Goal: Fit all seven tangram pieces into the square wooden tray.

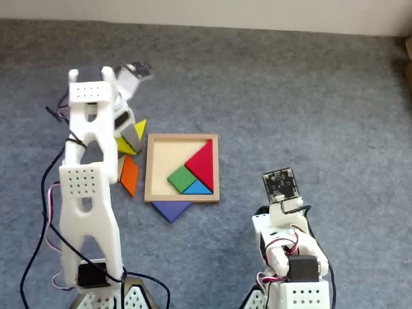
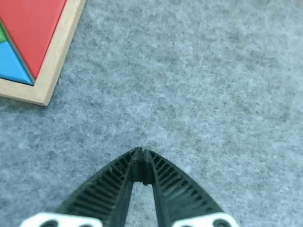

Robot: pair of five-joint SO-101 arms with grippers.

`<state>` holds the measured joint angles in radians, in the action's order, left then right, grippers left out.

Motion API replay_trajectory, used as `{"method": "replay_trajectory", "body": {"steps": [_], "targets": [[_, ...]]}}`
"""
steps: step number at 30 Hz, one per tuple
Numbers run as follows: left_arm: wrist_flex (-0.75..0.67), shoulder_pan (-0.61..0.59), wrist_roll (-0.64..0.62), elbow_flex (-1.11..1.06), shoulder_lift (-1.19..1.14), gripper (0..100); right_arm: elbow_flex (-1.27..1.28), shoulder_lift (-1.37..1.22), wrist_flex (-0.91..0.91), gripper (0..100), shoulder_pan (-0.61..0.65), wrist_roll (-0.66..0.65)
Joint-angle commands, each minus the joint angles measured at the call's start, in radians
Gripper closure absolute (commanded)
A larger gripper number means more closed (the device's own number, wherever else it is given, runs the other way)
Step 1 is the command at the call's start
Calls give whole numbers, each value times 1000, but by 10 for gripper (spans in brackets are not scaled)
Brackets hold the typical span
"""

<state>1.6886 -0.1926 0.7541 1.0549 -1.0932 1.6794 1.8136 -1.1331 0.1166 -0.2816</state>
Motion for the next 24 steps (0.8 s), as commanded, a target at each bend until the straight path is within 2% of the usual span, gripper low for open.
{"method": "replay_trajectory", "body": {"steps": [1,8,17,21,24], "targets": [[34,50,34,7,2,717,133,13,2,988,-12,6],[37,54,31,5,1,723,133,13,2,988,-12,6],[71,58,29,10,12,829,133,13,2,988,-12,6],[74,58,-58,5,73,896,133,13,2,988,-12,6],[75,58,-66,-33,145,911,133,13,2,988,-12,6]]}}
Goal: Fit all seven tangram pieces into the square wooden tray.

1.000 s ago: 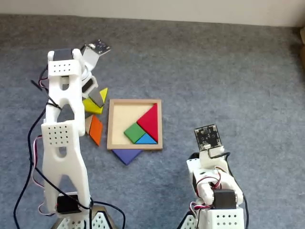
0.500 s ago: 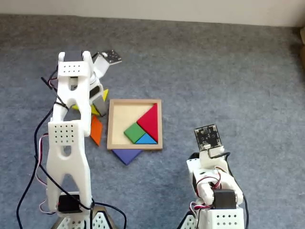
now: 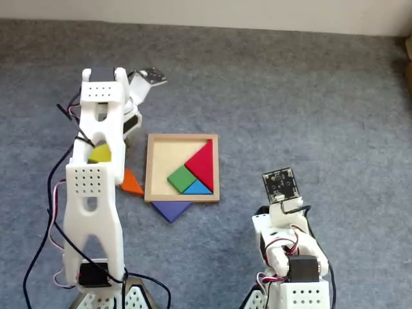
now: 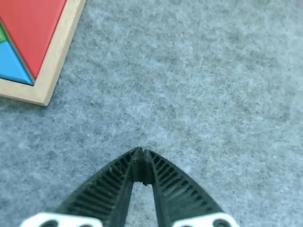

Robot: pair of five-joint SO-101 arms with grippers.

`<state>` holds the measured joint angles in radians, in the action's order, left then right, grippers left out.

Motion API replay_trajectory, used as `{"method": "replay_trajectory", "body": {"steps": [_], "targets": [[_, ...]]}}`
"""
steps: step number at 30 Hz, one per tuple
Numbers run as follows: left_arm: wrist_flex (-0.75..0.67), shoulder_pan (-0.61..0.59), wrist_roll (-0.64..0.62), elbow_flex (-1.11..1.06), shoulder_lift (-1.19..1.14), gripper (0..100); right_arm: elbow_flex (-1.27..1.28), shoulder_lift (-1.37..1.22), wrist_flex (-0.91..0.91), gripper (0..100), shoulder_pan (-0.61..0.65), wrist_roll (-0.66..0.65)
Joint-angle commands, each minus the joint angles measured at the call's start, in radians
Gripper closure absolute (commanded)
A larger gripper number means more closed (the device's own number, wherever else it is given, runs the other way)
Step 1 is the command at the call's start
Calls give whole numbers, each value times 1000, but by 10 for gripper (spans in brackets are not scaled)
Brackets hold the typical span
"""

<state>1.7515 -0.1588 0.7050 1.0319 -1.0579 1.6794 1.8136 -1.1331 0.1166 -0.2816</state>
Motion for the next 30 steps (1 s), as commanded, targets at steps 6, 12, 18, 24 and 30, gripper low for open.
{"method": "replay_trajectory", "body": {"steps": [6,12,18,24,30], "targets": [[12,-19,-18,-97,257,728,133,13,2,988,-12,6],[9,-119,41,-117,286,690,133,13,2,988,-12,6],[8,-185,147,-113,157,691,133,13,2,988,-12,6],[-28,-189,172,-113,22,691,133,13,2,988,-12,6],[-21,-156,173,-113,-47,752,133,13,2,988,-12,6]]}}
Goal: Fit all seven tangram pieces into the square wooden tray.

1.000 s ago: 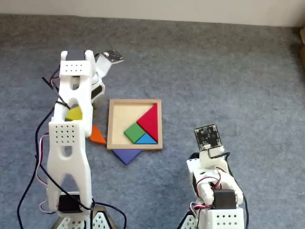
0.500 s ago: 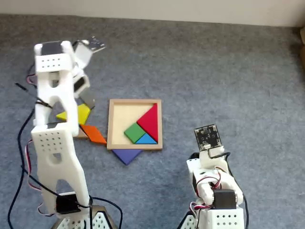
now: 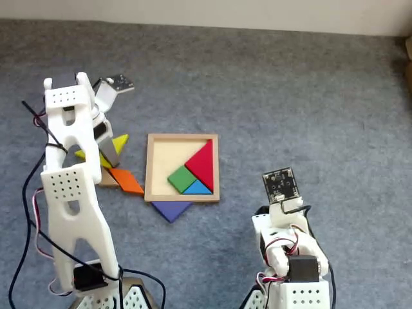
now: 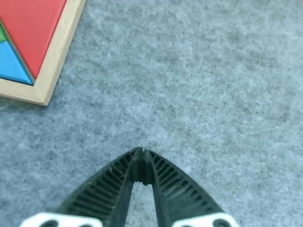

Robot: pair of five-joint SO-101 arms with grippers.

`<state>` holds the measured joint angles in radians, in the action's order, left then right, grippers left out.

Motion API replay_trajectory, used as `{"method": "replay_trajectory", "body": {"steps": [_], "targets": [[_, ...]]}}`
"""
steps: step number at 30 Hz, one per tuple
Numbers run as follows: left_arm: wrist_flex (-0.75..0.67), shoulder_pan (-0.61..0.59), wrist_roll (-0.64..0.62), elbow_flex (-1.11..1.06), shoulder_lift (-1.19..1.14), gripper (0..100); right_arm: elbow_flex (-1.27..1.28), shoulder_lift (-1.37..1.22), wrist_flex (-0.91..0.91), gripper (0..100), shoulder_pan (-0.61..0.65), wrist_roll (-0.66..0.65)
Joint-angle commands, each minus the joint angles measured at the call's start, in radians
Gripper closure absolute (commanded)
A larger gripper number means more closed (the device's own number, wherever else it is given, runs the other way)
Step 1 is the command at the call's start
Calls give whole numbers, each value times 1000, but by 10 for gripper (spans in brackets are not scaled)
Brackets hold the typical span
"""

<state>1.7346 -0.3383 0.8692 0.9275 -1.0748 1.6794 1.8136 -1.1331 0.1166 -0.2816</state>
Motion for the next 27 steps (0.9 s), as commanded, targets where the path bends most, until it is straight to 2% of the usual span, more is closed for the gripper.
{"method": "replay_trajectory", "body": {"steps": [1,10,13,16,21,27], "targets": [[-5,30,9,-8,-31,762,133,13,2,988,-12,6],[23,54,3,-8,-27,901,133,13,2,988,-12,6],[23,67,0,-8,-5,919,133,13,2,988,-12,6],[25,64,-57,-8,70,872,133,13,2,988,-12,6],[25,8,-176,-13,260,697,133,13,2,988,-12,6],[25,-104,-126,-15,348,691,133,13,2,988,-12,6]]}}
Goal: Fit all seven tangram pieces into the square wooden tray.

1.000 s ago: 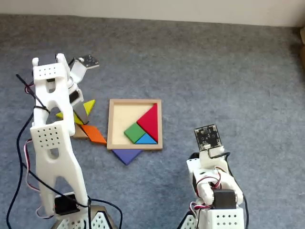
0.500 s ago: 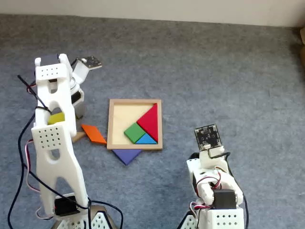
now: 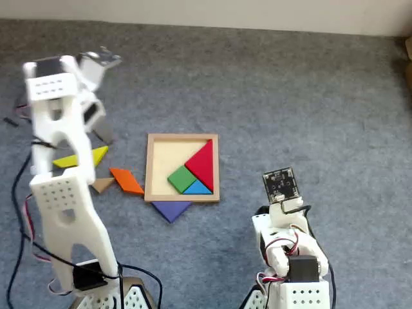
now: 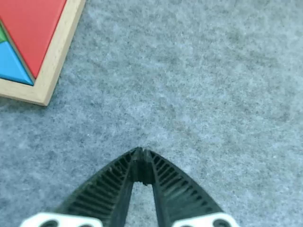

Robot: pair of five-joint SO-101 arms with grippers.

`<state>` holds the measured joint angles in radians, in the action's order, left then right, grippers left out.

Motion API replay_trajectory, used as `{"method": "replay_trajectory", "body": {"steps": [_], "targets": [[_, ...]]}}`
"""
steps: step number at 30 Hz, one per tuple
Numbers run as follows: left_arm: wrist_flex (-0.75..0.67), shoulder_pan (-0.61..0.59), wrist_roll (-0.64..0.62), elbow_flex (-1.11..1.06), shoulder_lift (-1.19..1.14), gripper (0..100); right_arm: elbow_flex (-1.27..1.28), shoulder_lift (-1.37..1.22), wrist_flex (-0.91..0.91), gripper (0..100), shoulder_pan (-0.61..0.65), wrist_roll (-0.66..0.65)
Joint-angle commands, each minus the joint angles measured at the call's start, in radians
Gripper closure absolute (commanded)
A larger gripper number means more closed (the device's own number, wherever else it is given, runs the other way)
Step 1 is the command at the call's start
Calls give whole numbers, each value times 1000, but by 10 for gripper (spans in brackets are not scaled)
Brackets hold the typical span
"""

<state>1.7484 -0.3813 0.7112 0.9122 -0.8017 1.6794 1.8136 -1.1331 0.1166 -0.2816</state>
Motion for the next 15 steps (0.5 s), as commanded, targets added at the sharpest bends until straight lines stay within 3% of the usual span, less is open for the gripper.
{"method": "replay_trajectory", "body": {"steps": [1,8,15], "targets": [[11,-81,43,-1,73,691,133,13,2,988,-12,6],[3,-162,127,-47,-51,691,133,13,2,988,-12,6],[-48,-139,152,-47,-246,691,133,13,2,988,-12,6]]}}
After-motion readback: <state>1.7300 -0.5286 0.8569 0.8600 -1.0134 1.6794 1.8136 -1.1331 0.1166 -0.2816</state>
